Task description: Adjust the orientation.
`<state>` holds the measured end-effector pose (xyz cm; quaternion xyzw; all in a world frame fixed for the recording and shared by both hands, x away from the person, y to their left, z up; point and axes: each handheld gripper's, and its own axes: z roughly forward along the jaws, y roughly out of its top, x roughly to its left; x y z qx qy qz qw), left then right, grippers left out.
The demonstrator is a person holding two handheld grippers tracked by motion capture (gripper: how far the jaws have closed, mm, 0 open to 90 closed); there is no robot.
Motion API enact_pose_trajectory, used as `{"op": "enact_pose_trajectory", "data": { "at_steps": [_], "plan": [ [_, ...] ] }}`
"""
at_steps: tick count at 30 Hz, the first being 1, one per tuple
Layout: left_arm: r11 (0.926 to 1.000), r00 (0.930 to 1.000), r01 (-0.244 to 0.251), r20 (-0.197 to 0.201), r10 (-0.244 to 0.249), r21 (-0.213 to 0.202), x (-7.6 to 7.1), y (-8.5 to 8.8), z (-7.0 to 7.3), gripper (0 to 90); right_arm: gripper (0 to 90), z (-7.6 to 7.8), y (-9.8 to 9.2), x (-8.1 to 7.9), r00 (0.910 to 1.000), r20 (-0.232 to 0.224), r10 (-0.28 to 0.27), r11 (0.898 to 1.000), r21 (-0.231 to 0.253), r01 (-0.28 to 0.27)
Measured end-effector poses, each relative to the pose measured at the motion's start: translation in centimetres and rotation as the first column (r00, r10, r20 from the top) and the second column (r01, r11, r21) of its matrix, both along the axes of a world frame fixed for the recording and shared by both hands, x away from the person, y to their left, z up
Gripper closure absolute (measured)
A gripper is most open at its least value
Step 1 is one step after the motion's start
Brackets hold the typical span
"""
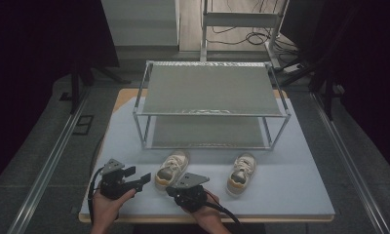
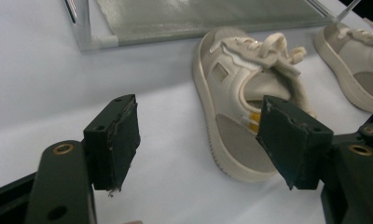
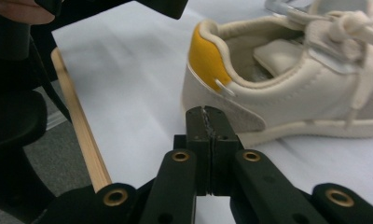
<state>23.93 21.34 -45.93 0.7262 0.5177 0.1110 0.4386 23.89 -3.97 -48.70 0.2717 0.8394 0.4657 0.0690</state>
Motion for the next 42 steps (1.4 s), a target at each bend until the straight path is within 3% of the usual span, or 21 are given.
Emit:
{"op": "enact_pose_trajectory", "data": {
  "at_steps": [5, 10, 13, 18, 19, 20, 23, 30, 33, 42],
  "plan": [
    [1.0, 0.9998, 0.006, -0.019, -0.006, 0.007, 0.0, -0.1, -0.6, 29.3, 87.9, 0.4, -1.8, -0.2, 0.999, 0.017, -0.04, 0.999, 0.004, 0.04],
    [1.0, 0.9999, 0.002, -0.014, -0.002, -0.001, 0.0, 0.1, -0.4, 29.3, 88.7, 0.7, -4.8, -0.6, 0.9916, 0.032, -0.125, 0.992, -0.003, 0.125],
    [1.0, 1.0, -0.004, -0.007, 0.004, -0.001, 0.0, 0.2, -0.2, 29.3, 88.7, 0.4, -7.6, -1.5, 0.9805, 0.028, -0.195, 0.981, -0.011, 0.195],
    [1.0, 1.0, -0.002, -0.002, 0.002, 0.0, -0.1, 0.1, 0.0, 29.2, 88.8, 0.5, -9.3, -1.9, 0.9696, 0.029, -0.243, 0.97, -0.022, 0.244],
    [1.0, 1.0, 0.002, -0.002, -0.002, -0.001, -0.1, 0.0, 0.0, 29.2, 88.9, 0.4, -9.9, -2.1, 0.9608, 0.051, -0.273, 0.961, -0.04, 0.275],
    [1.0, 1.0, 0.004, -0.002, -0.004, -0.001, -0.1, 0.0, 0.0, 29.2, 88.9, 0.4, -9.9, -2.1, 0.9608, 0.051, -0.273, 0.961, -0.04, 0.275],
    [1.0, 1.0, 0.007, -0.007, -0.007, -0.002, 0.0, 0.0, -0.2, 29.3, 89.3, 0.1, -11.1, -2.1, 0.9452, 0.06, -0.321, 0.944, -0.055, 0.324],
    [1.0, 1.0, 0.005, -0.008, -0.005, -0.003, 0.1, 0.0, -0.2, 29.2, 89.5, -0.5, -12.3, -2.1, 0.9289, 0.065, -0.364, 0.926, -0.078, 0.369],
    [1.0, 0.9999, 0.007, -0.01, -0.007, -0.002, 0.0, -0.1, -0.2, 29.2, 89.5, -0.5, -12.7, -1.9, 0.9175, 0.086, -0.388, 0.913, -0.102, 0.396],
    [1.0, 0.9999, 0.003, -0.013, -0.003, -0.007, 0.0, 0.1, -0.2, 29.2, 89.5, -0.5, -14.6, -2.5, 0.9138, 0.058, -0.402, 0.91, -0.081, 0.406]
  ]
}}
